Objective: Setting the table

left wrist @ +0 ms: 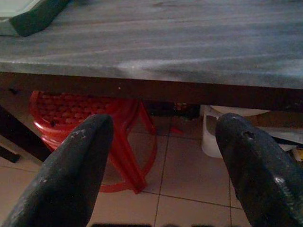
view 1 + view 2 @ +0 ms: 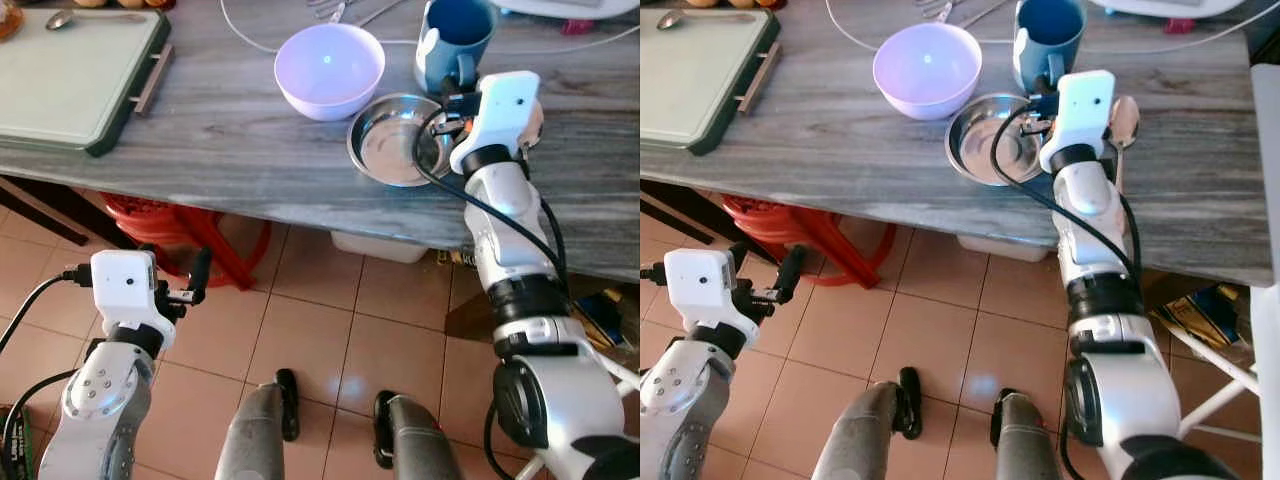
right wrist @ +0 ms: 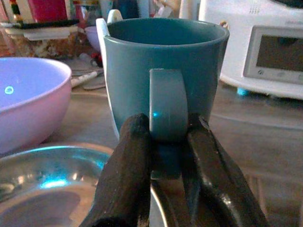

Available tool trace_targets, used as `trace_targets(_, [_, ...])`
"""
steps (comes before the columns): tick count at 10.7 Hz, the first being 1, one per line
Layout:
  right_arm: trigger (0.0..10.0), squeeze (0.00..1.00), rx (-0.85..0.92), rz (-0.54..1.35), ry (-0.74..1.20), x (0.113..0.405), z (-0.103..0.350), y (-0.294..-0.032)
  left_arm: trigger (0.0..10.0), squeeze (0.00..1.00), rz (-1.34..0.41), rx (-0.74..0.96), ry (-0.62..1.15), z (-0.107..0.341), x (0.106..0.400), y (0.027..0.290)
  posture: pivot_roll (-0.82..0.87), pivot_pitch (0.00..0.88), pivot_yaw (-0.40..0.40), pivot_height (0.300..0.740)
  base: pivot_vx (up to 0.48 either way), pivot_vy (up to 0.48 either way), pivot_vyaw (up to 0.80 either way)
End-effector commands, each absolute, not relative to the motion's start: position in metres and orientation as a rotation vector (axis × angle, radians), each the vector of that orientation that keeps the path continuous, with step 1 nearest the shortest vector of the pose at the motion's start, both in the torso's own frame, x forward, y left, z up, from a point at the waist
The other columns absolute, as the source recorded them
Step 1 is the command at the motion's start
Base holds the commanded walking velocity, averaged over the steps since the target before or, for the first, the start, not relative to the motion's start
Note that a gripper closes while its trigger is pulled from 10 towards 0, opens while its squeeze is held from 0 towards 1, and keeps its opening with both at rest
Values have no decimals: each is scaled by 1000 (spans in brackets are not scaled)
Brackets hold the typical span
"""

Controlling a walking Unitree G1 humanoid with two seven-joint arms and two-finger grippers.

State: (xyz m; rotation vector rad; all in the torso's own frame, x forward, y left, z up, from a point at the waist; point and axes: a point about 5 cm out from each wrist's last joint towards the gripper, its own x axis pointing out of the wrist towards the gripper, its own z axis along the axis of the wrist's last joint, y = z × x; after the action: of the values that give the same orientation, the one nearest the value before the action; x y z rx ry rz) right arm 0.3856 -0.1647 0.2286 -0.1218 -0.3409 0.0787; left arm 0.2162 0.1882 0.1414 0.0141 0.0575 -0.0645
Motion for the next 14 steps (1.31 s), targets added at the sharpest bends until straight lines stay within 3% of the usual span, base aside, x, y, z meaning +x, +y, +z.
trace_targets(1, [10000,0,-107,89,-366,387,234,-161,10000,0,-52,28,72,142,211,194,187,334,127,740,0,0,0])
trace_targets(2, [10000,0,-106,87,-358,389,234,-163,10000,0,-55,30,73,142,212,194,187,332,128,740,0,0,0])
trace_targets(3, [10000,541,-104,87,-355,390,234,-164,10000,0,-58,31,73,142,212,194,187,329,128,740,0,0,0])
trace_targets(4, [10000,1000,-102,87,-352,391,234,-165,10000,0,-59,31,74,142,213,193,186,327,128,740,0,0,0])
trace_targets(12, [10000,1000,-122,11,-402,380,235,-184,10000,0,-65,2,66,135,229,181,121,264,91,740,0,0,0])
trace_targets(13, [10000,843,-118,-17,-427,371,235,-186,10000,0,-56,-5,59,133,234,179,103,249,83,740,0,0,0])
trace_targets(14, [10000,0,-116,-44,-442,364,234,-189,10000,0,-52,-14,50,132,239,176,83,229,74,740,0,0,0])
